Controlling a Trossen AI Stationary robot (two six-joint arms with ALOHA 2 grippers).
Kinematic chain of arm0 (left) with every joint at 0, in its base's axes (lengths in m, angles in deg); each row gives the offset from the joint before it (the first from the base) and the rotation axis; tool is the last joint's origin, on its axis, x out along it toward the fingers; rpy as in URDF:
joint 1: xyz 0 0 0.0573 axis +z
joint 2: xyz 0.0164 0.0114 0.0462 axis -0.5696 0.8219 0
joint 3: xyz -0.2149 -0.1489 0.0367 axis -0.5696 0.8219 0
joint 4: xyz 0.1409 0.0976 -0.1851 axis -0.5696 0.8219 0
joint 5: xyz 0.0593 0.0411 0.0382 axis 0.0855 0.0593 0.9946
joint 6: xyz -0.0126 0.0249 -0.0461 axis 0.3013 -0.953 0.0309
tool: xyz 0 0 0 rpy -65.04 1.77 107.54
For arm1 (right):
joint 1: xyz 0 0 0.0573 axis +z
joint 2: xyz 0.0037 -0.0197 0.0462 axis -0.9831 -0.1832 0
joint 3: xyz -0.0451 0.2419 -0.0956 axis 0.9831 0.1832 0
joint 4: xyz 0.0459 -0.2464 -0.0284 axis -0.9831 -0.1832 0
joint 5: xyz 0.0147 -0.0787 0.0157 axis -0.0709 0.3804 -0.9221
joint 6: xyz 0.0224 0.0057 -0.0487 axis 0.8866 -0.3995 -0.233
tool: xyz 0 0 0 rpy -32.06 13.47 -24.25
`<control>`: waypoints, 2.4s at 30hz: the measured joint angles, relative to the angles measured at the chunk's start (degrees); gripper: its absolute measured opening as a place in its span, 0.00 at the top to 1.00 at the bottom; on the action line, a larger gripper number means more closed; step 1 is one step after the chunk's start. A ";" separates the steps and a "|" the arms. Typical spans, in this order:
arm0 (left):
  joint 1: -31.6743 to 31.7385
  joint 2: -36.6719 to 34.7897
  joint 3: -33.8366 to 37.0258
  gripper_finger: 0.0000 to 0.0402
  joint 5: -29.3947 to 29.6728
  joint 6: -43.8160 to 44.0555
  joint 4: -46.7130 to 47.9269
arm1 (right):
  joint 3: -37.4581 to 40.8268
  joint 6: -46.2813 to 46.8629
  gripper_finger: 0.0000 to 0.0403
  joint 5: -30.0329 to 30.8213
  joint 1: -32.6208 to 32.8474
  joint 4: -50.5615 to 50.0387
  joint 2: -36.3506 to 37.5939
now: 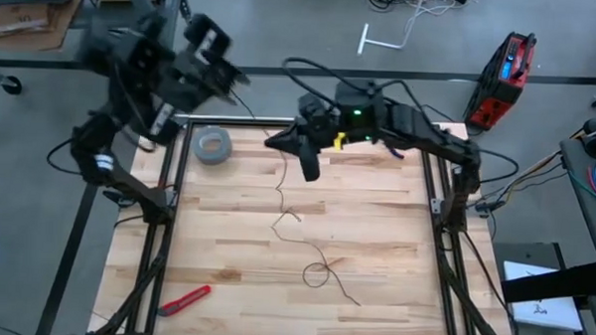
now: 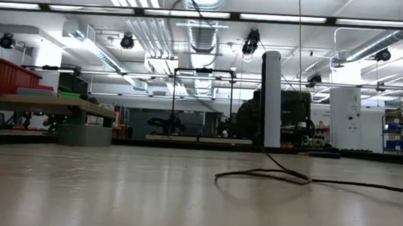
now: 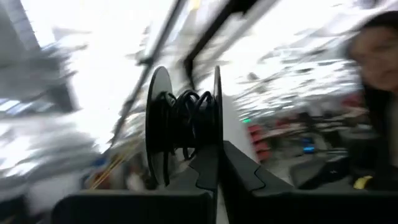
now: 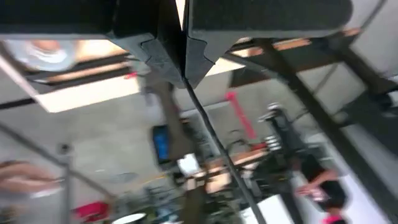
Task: Coil cords
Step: Coil the black wire on the black spool
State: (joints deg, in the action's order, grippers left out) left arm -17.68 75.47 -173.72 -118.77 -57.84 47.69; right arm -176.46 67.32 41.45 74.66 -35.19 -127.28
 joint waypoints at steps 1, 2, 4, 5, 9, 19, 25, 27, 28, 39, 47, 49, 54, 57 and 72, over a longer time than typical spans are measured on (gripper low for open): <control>1.01 -0.97 -0.04 1.00 1.75 -0.15 3.30 | 0.04 -1.07 1.00 2.37 0.61 -0.43 0.69; 1.87 -1.72 -0.12 1.00 3.71 -0.42 6.43 | 0.06 -1.92 1.00 4.55 1.17 -0.52 1.46; 3.47 -3.37 -0.17 1.00 8.78 -0.37 14.12 | 0.07 -3.63 1.00 7.50 2.13 -0.46 2.67; 4.20 -3.84 -0.15 1.00 11.79 0.10 17.65 | 0.07 -4.03 1.00 8.30 2.33 -0.40 3.30; 7.01 -4.60 0.03 1.00 19.72 6.93 31.93 | 0.01 -5.10 1.00 10.08 2.51 -1.06 4.15; 9.33 -2.45 0.04 1.00 16.14 18.85 49.64 | 0.07 -11.04 1.00 12.81 4.30 -8.38 4.25; 11.85 -1.05 0.04 1.00 12.21 20.24 57.02 | 0.07 -12.38 1.00 10.89 5.76 -8.81 5.36; 12.67 -0.34 0.04 1.00 8.70 20.31 57.59 | 0.07 -12.40 1.00 10.49 6.18 -8.36 5.92; 12.96 0.11 0.04 1.00 5.92 20.58 57.61 | 0.07 -12.47 1.00 10.21 6.36 -8.28 6.21; 12.83 4.85 0.07 1.00 -10.73 20.59 57.92 | 0.05 -12.81 1.00 3.97 6.91 -1.78 8.87; 12.31 7.77 0.17 1.00 -22.51 18.24 56.19 | 0.01 -12.45 1.00 2.59 6.73 0.81 10.19; 11.01 8.05 0.17 1.00 -25.36 17.09 54.56 | 0.01 -12.75 1.00 2.67 6.36 0.96 10.23; 9.57 8.22 0.17 1.00 -27.28 18.21 49.61 | 0.01 -12.90 1.00 2.60 5.88 1.96 10.31; 9.50 8.16 0.17 1.00 -25.07 18.25 50.00 | 0.01 -12.97 1.00 2.00 5.88 2.86 10.31; 3.61 8.34 8.02 1.00 -34.07 19.40 43.13 | 0.01 -9.85 1.00 1.03 2.31 3.59 9.67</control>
State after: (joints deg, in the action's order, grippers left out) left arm -14.07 83.81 -165.71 -152.84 -38.44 90.82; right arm -176.46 57.47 42.48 76.97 -31.61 -117.62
